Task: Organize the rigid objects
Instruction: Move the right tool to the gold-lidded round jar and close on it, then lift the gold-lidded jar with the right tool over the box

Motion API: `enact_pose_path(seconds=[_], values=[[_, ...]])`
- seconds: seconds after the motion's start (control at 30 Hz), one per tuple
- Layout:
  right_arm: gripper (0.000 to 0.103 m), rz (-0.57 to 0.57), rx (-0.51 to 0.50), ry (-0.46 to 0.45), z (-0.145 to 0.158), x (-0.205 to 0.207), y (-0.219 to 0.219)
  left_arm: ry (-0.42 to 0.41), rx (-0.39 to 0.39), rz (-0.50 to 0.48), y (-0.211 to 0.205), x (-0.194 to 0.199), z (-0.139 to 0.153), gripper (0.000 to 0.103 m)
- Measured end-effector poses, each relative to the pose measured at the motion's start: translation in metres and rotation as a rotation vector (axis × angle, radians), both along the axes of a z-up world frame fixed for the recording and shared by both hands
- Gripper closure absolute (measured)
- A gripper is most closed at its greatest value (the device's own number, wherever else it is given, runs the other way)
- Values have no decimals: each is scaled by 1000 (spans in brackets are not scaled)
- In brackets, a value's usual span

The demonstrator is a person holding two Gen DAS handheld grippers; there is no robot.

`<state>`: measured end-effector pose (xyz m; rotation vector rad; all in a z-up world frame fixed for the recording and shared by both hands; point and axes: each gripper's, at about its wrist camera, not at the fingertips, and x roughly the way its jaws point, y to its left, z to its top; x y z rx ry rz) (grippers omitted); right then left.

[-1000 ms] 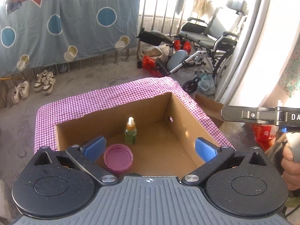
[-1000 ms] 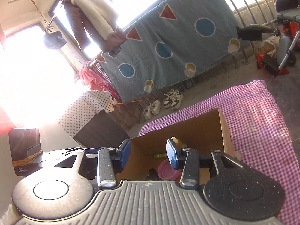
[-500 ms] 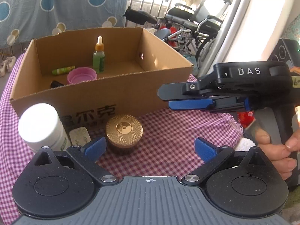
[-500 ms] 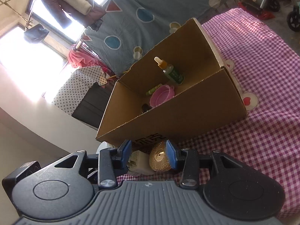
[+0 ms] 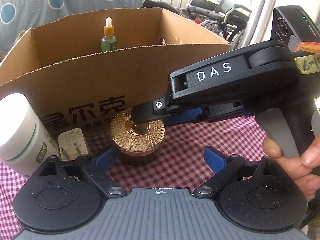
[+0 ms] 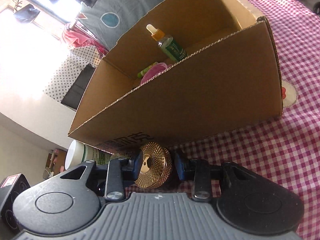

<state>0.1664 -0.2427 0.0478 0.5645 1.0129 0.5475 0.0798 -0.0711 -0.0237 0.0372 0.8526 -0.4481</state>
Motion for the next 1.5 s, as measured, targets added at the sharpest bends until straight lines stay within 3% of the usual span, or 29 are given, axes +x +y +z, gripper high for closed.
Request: enact_pose_path(seconds=[0.43, 0.57, 1.07, 1.5], values=[[65, -79, -17, 7, 3, -23, -38, -7, -38, -132, -24, -14, 1, 8], [65, -128, 18, 31, 1, -32, -56, -5, -69, -163, -26, -15, 1, 11], [64, -141, 63, 52, -12, -32, -62, -46, 92, -132, -42, 0, -12, 46], [63, -133, 62, 30, -12, -31, -59, -50, 83, -101, -44, -2, -10, 48]])
